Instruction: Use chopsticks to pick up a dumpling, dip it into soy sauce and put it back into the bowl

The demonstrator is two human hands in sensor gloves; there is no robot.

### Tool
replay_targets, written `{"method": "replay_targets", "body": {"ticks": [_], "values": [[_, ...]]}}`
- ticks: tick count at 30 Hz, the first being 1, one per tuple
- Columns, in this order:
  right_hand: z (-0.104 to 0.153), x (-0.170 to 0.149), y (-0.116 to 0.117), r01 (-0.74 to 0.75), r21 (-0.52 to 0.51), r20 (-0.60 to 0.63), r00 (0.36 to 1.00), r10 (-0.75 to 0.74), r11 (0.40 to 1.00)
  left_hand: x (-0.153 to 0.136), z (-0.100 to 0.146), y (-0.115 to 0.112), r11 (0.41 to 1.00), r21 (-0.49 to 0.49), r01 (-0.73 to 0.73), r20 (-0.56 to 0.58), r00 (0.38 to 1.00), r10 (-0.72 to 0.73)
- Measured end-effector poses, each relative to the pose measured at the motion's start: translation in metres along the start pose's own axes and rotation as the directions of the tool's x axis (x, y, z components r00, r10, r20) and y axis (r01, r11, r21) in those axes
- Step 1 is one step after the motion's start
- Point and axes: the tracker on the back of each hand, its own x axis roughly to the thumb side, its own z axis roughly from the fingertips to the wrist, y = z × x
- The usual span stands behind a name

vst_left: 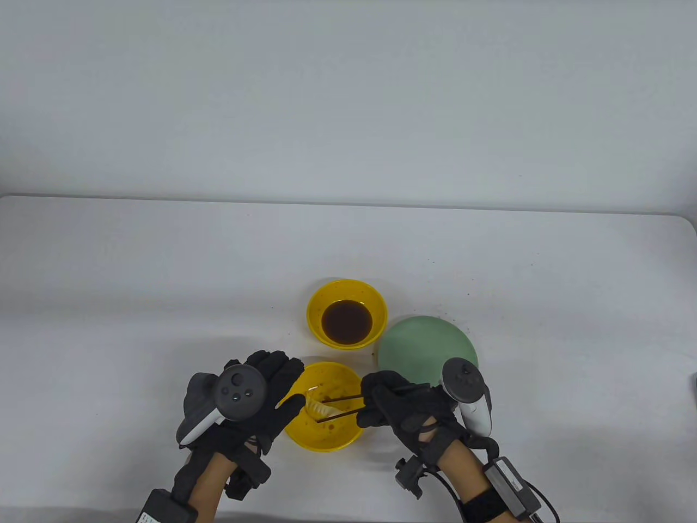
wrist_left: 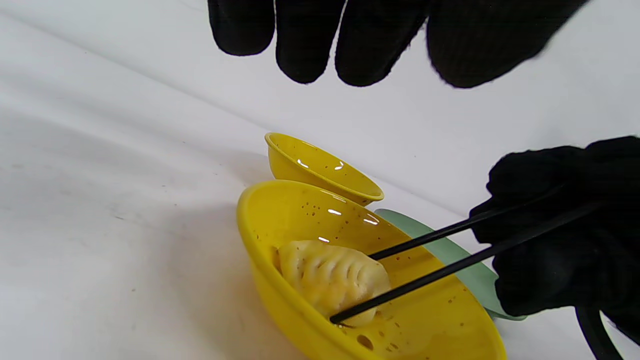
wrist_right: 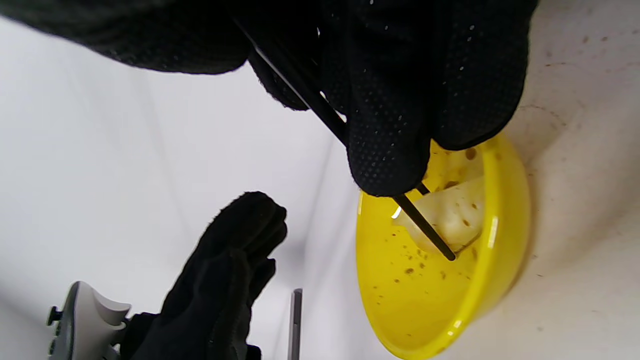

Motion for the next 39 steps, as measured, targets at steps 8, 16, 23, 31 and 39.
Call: {"method": "replay_targets", "body": {"ticks": [8, 16, 23, 31, 39], "values": [[0.000, -0.005, -0.003, -0.041, -0.070, -0.004, 0.999, 0.041, 0.997, 0.000, 0.000, 0.000, 1.000, -0.004, 0.003, -0.003, 1.000, -0.003], [0.001, -0.008, -0.002, -0.062, -0.137, 0.010, 0.998, 0.064, 0.989, 0.000, 0.000, 0.000, 1.000, -0.012, 0.004, -0.010, 1.000, -0.004], [-0.001, -0.001, 0.001, -0.102, -0.277, 0.181, 0.971, 0.156, 0.955, 0.000, 0.000, 0.000, 1.000, -0.015, 0.001, -0.012, 1.000, -0.001], [-0.004, -0.031, -0.016, 0.232, -0.383, 0.126, 0.972, -0.198, 0.894, 0.000, 0.001, 0.002, 1.000, -0.003, -0.006, -0.007, 1.000, 0.006], [0.001, -0.049, -0.027, 0.481, -0.448, 0.113, 0.867, -0.486, 0.753, 0.001, 0.002, 0.004, 1.000, 0.008, -0.004, 0.003, 1.000, 0.004]]}}
